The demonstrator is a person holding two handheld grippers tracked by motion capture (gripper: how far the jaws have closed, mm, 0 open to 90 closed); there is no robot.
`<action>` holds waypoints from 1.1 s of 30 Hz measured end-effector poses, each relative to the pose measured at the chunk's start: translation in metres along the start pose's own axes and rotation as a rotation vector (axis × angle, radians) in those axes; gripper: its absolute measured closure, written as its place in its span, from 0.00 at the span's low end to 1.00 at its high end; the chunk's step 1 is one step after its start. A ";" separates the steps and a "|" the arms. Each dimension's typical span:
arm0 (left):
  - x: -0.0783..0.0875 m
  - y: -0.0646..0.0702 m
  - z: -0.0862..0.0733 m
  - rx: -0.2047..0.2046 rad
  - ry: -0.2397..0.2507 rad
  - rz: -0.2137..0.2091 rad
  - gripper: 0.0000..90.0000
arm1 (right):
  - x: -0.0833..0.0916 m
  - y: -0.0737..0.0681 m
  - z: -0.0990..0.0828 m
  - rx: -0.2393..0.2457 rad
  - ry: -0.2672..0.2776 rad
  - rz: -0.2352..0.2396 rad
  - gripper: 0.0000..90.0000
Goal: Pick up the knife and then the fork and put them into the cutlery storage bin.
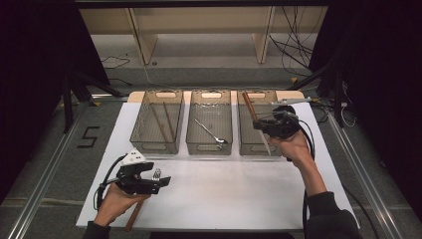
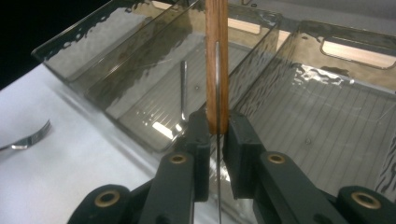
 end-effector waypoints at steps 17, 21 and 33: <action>-0.002 -0.007 -0.010 0.021 -0.020 0.025 0.18 | -0.020 0.038 0.035 -0.107 -0.055 -0.056 0.90; 0.000 -0.008 -0.012 0.022 -0.021 0.029 0.18 | -0.026 0.048 0.033 -0.118 -0.079 -0.110 0.90; -0.002 -0.009 -0.014 0.030 -0.024 0.033 0.18 | -0.033 0.065 0.028 -0.123 -0.114 -0.173 0.90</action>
Point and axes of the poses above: each handheld gripper's, and its own axes: x roughly backward along the jaws, z roughly out of its top, y roughly to its right, the point moved 3 cm from there along -x, roughly forward along the jaws, and after that the axes turned 15 degrees about -y, right-handed, at the moved point
